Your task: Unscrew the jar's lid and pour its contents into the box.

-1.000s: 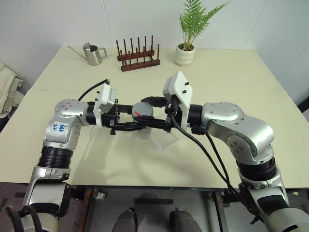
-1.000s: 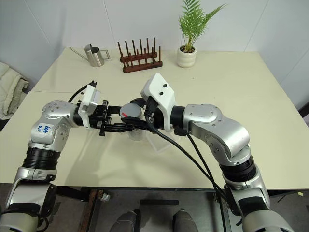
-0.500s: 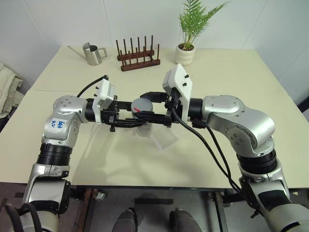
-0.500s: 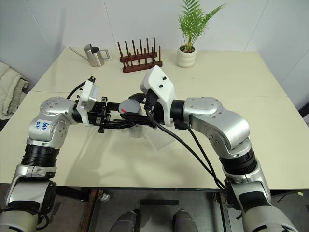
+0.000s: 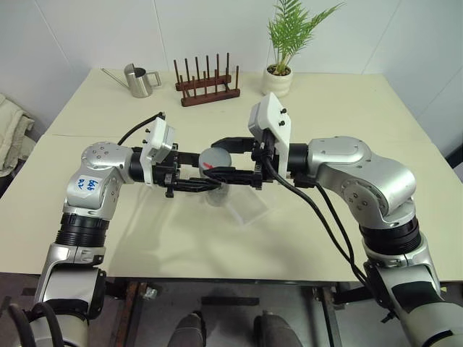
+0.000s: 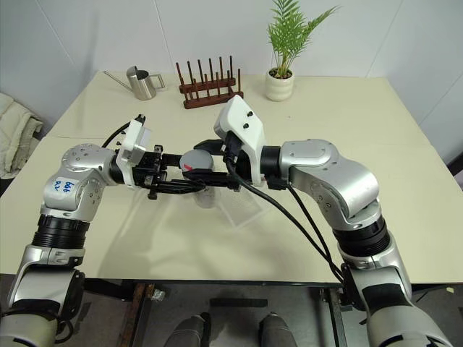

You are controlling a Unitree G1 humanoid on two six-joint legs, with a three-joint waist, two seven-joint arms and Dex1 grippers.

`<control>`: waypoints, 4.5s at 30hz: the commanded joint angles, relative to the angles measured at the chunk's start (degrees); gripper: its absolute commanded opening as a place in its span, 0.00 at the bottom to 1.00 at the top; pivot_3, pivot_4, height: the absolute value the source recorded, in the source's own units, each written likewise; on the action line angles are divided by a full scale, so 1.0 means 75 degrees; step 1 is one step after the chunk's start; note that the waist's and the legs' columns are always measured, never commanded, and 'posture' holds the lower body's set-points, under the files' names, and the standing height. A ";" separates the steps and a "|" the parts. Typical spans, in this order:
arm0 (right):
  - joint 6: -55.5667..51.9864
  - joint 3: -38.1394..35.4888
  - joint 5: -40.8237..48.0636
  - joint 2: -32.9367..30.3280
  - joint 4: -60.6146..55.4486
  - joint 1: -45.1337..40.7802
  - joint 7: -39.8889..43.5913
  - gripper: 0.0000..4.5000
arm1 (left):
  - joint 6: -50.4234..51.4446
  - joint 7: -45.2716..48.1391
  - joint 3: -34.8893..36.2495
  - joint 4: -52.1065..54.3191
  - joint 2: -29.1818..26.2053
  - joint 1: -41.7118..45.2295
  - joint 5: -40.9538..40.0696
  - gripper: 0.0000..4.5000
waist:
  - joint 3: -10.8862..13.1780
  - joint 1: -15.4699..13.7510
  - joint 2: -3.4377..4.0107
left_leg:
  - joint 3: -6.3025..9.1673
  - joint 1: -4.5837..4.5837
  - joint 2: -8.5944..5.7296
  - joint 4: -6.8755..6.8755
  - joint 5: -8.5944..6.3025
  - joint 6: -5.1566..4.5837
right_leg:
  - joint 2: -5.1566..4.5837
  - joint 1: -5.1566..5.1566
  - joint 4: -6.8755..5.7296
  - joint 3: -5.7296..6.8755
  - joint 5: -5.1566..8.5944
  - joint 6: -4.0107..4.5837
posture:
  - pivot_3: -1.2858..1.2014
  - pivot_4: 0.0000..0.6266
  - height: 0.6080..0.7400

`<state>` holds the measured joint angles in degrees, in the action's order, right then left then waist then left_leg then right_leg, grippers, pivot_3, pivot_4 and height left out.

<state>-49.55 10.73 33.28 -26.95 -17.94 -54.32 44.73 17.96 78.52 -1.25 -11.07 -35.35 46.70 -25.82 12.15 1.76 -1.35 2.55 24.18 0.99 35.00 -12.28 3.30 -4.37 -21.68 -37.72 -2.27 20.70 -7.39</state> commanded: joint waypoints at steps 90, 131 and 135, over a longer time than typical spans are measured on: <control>0.0755 -0.1612 -0.0444 -0.0402 0.0350 -0.0331 -0.1894 0.56 | 0.0651 -0.2104 -0.0143 0.0919 0.0521 0.0232 0.0394 0.46 | 0.0006 -0.0020 0.0007 | -0.0004 0.0004 -0.0005 0.0002 0.0001 0.0000 | -0.0004 -0.0003 -0.0001 -0.0004 0.0000 -0.0001 | 0.52 0.24 1.00; 0.0504 -0.3120 -0.1829 -0.0863 -0.0167 0.5047 -0.3102 0.99 | -0.2487 -0.3248 0.0515 -0.2210 0.0369 0.1612 0.1821 0.46 | 0.0010 -0.0025 0.0016 | -0.0023 0.0001 -0.0011 0.0003 0.0016 -0.0004 | 0.0000 -0.0004 -0.0007 -0.0022 -0.0005 -0.0011 | 0.52 0.24 1.00; 0.0546 -0.3556 -0.1250 -0.1341 -0.0855 0.5496 -0.2284 0.99 | -0.3642 -0.3190 0.0237 -0.2705 0.0394 0.1824 0.2293 0.46 | 0.0011 -0.0042 0.0015 | -0.0023 0.0002 -0.0012 0.0003 0.0016 -0.0004 | 0.0000 -0.0001 -0.0001 -0.0021 -0.0005 -0.0012 | 0.52 0.24 1.00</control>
<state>-46.32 -12.95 21.79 -35.53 -20.19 -13.37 25.13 -5.15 54.58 0.60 -31.07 -32.18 57.95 -9.88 12.23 1.44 -1.23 2.38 24.21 0.89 35.03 -12.17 3.27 -4.37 -21.69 -37.72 -2.42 20.66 -7.49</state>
